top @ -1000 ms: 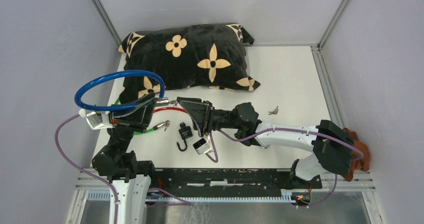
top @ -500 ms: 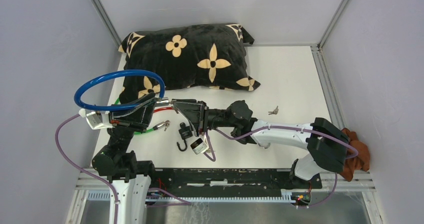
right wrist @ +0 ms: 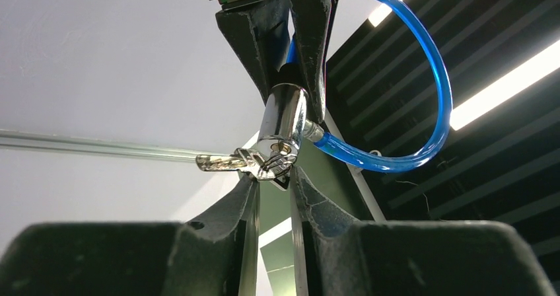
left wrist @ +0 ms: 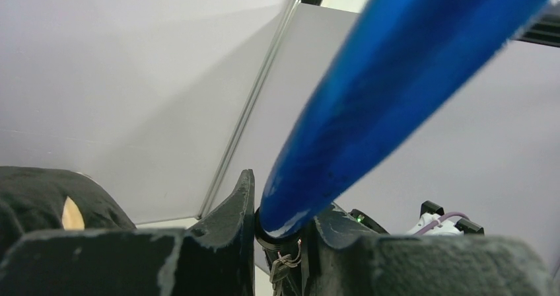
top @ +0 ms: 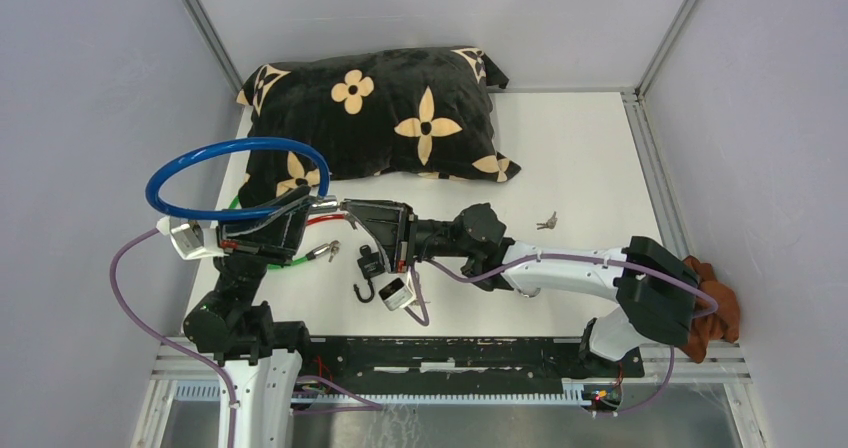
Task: Lock with the key
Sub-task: Lock the lock.
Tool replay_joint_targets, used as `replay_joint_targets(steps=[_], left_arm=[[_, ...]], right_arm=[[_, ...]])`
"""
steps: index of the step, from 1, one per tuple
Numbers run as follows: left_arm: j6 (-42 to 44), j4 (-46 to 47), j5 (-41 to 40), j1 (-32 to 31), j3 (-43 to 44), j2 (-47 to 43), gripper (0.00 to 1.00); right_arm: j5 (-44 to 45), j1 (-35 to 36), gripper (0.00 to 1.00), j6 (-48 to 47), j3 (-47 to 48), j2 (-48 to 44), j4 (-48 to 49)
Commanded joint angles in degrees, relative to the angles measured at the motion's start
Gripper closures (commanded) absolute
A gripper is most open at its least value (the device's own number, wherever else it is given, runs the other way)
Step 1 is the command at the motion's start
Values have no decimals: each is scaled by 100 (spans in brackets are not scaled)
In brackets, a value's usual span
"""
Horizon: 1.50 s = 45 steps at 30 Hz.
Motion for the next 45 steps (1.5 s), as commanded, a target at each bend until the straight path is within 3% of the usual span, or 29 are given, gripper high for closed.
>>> replay_joint_targets(steps=[1, 4, 9, 12, 23, 28, 34, 41, 45], left_arm=[[-126, 313, 139, 42, 102, -41, 98], [-71, 405, 231, 37, 33, -66, 98], [20, 498, 434, 27, -73, -70, 98], [32, 496, 489, 24, -109, -90, 98], [-63, 374, 576, -1, -99, -97, 98], [-64, 390, 589, -11, -104, -117, 98], [-28, 457, 644, -27, -109, -159, 98], [-4, 642, 706, -24, -93, -178, 98], [5, 648, 727, -24, -93, -202, 98]], right_arm=[[193, 268, 84, -3173, -145, -397, 368], [366, 430, 86, -2321, -296, -772, -164], [355, 689, 86, -551, 134, -1480, -2470], [295, 753, 86, 54, 394, -1562, -3061], [447, 923, 74, 1205, 369, -1270, -1711], [480, 940, 72, 1337, 450, -1205, -1739], [774, 971, 82, 1981, 615, -1221, -1760], [900, 937, 86, 3171, 931, -1377, -2465], [834, 769, 89, 3862, 1004, -1402, -2362]])
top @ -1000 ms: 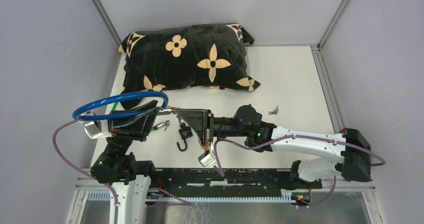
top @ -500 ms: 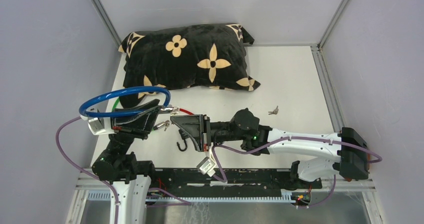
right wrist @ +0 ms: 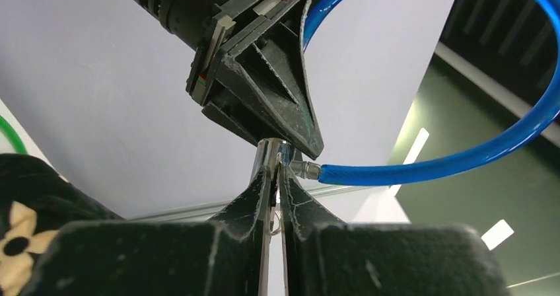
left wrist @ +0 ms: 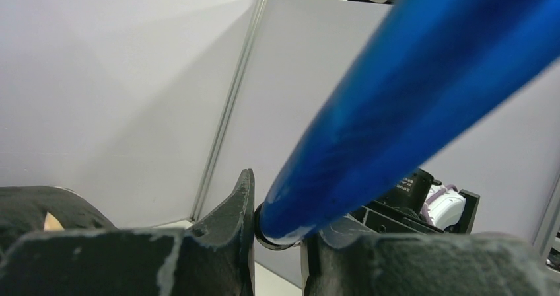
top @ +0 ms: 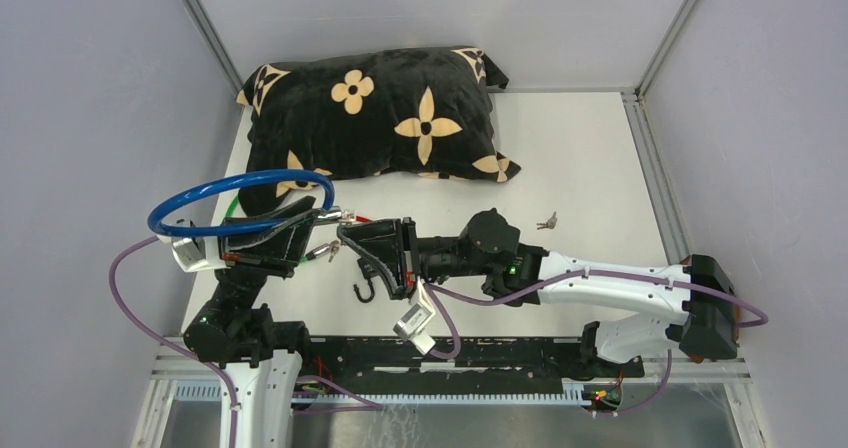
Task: Lock with the key
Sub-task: Lock the lock.
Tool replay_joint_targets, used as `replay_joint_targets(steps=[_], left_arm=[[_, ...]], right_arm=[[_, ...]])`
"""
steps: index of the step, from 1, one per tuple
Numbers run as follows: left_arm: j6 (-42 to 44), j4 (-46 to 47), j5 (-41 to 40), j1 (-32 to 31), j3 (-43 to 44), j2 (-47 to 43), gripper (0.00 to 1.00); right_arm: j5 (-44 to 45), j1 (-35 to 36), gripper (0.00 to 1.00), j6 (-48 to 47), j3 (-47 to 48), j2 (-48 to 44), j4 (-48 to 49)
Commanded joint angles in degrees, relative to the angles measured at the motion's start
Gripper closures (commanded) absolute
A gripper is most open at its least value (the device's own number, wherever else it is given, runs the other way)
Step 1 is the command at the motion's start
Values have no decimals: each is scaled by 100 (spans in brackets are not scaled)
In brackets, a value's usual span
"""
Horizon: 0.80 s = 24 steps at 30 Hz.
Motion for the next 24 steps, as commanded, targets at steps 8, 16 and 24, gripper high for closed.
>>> replay_joint_targets(steps=[8, 16, 24], left_arm=[[93, 145, 285, -5, -5, -77, 98], [102, 145, 255, -5, -16, -89, 98], [281, -130, -11, -3, -51, -100, 98]], right_arm=[[-296, -539, 88, 1985, 536, -255, 727], [-228, -556, 84, 2138, 350, -378, 764], [-449, -560, 65, 1921, -145, -778, 488]])
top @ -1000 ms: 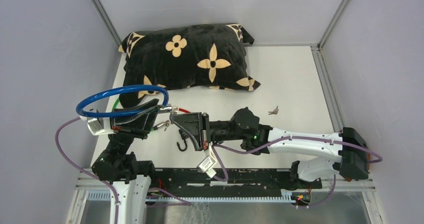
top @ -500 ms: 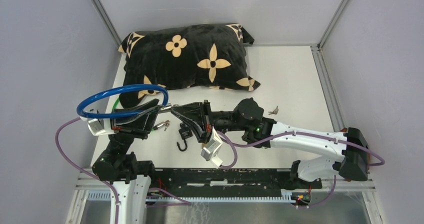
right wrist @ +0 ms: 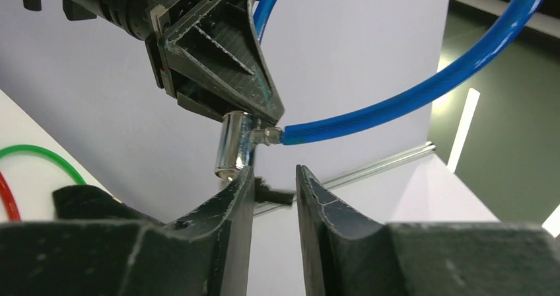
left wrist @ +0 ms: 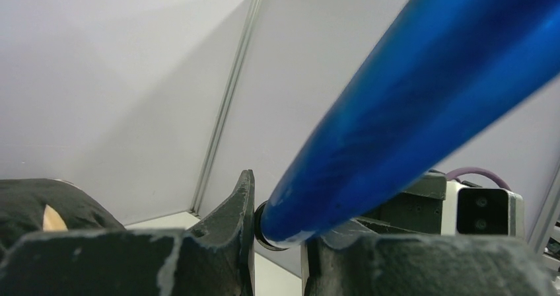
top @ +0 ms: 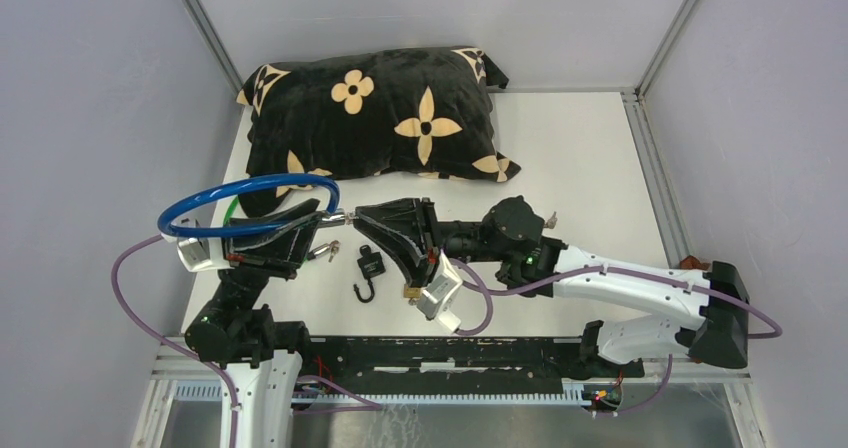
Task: Lock with the key
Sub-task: Lock the lock.
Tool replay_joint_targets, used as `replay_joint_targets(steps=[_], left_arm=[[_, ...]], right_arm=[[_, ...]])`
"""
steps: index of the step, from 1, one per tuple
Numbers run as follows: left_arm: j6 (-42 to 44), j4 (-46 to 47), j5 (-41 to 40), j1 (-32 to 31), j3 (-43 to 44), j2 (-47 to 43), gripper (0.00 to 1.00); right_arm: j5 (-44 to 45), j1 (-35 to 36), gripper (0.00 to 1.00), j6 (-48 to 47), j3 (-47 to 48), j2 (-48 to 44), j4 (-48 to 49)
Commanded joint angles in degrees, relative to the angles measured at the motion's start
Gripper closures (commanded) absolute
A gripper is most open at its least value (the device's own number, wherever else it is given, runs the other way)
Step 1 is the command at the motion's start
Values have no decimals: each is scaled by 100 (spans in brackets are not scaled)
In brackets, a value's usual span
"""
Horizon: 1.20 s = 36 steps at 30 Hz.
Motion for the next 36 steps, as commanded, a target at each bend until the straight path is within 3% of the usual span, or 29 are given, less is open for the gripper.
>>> replay_joint_targets(steps=[1, 10, 18, 21, 26, 32, 36], left_arm=[[261, -125, -121, 0, -28, -49, 98], [318, -204, -259, -5, -34, -14, 98], [279, -309, -321, -2, -29, -5, 98], [273, -311, -339, 0, -41, -35, 98], [310, -106, -218, 1, -64, -117, 98], [296, 40, -147, 1, -102, -144, 98], [302, 96, -105, -4, -94, -179, 98]], right_arm=[[-142, -68, 61, -151, -237, -549, 294], [-227, -70, 44, -172, -771, -1070, -295], [456, -9, 43, 955, -1107, -827, 1334], [755, -10, 43, 2310, -578, -484, 1359], [789, -26, 37, 3927, 820, 17, 7], [590, -127, 36, 5157, 2257, 590, -1315], [449, -167, 36, 5505, 2640, 833, -1535]])
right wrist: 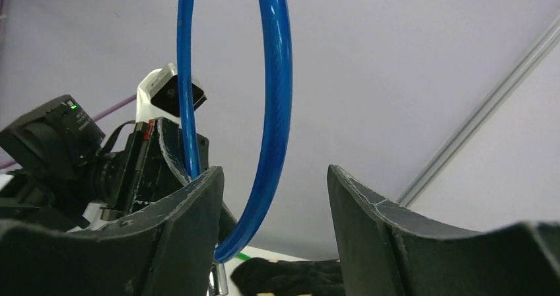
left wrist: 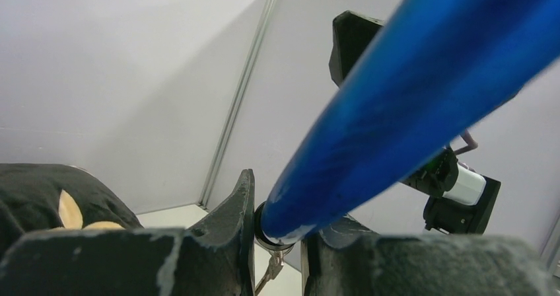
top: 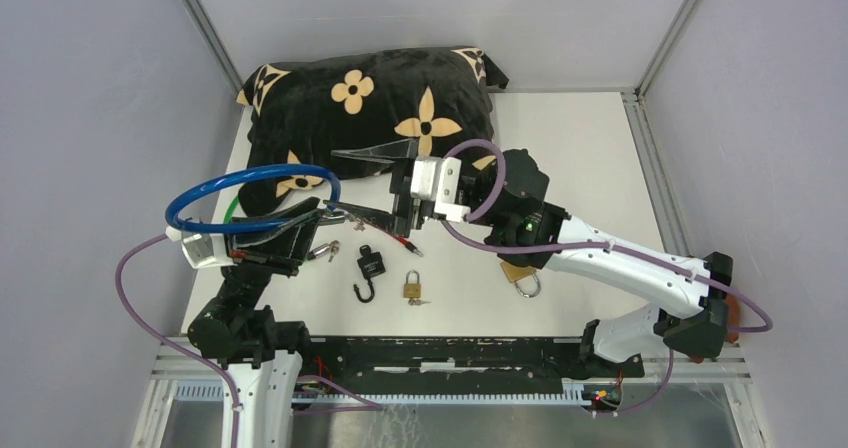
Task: Lock with the key
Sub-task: Lock the lock.
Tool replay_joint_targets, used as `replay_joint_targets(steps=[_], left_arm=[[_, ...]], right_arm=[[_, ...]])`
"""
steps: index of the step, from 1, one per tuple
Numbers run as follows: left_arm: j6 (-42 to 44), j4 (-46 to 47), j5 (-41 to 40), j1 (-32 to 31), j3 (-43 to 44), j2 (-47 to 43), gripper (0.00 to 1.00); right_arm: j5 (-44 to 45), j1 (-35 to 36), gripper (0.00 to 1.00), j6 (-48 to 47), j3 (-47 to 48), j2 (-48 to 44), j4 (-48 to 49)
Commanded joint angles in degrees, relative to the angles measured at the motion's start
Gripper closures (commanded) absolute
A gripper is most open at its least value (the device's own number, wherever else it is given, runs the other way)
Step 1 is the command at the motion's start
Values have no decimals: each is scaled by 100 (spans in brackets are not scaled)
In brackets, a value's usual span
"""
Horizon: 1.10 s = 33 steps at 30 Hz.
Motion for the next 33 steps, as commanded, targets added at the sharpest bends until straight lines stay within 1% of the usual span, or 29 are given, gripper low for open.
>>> replay_joint_targets(steps=[1, 2, 3, 7, 9, 13, 16, 17, 18, 19, 20, 21, 22, 25, 26, 28, 31, 33], left_arm=[[121, 402, 24, 1, 33, -89, 98], [121, 418, 34, -1, 40, -89, 98], [123, 450, 38, -3, 41, -89, 98], [87, 679, 39, 0, 56, -89, 98], [55, 785, -9, -1, 59, -94, 98], [-12, 968, -125, 10, 66, -72, 98], [-11, 989, -143, 14, 58, -93, 98], [-11, 984, -127, 15, 52, -98, 98], [-11, 975, -109, 18, 38, -107, 98], [2, 958, -95, 18, 22, -111, 98], [15, 927, -93, 17, 9, -120, 98], [20, 908, -92, 13, 0, -133, 98], [24, 893, -84, 15, -10, -148, 98], [41, 887, -70, 20, -24, -168, 98], [42, 882, -60, 20, -28, -169, 98], [42, 886, -63, 18, -37, -168, 98], [42, 882, -52, 20, -38, -177, 98], [42, 882, -46, 20, -33, -177, 98]], right_arm=[[-194, -54, 37, 939, 376, 253, -562], [-243, -54, 40, 987, 387, 286, -561], [-259, -55, 46, 1049, 404, 327, -561], [-265, -62, 88, 1200, 499, 531, -797], [-393, -63, 100, 1315, 510, 636, -918], [-740, -55, 100, 1495, 682, 918, -1372], [-792, -62, 100, 1473, 600, 925, -1540], [-795, -64, 96, 1433, 581, 900, -1574], [-772, -77, 87, 1397, 596, 873, -1632], [-767, -94, 73, 1373, 623, 830, -1696], [-789, -142, 61, 1372, 645, 780, -1732], [-824, -193, 50, 1379, 637, 717, -1745], [-861, -268, 42, 1396, 615, 622, -1751], [-949, -401, 26, 1257, 558, 367, -1945], [-1013, -432, 22, 1174, 606, 325, -2135], [-1271, -512, 18, 1098, 726, 286, -2559], [-1596, -682, 19, 1111, 966, 349, -3232], [-1563, -736, 22, 1014, 1207, 459, -3762]])
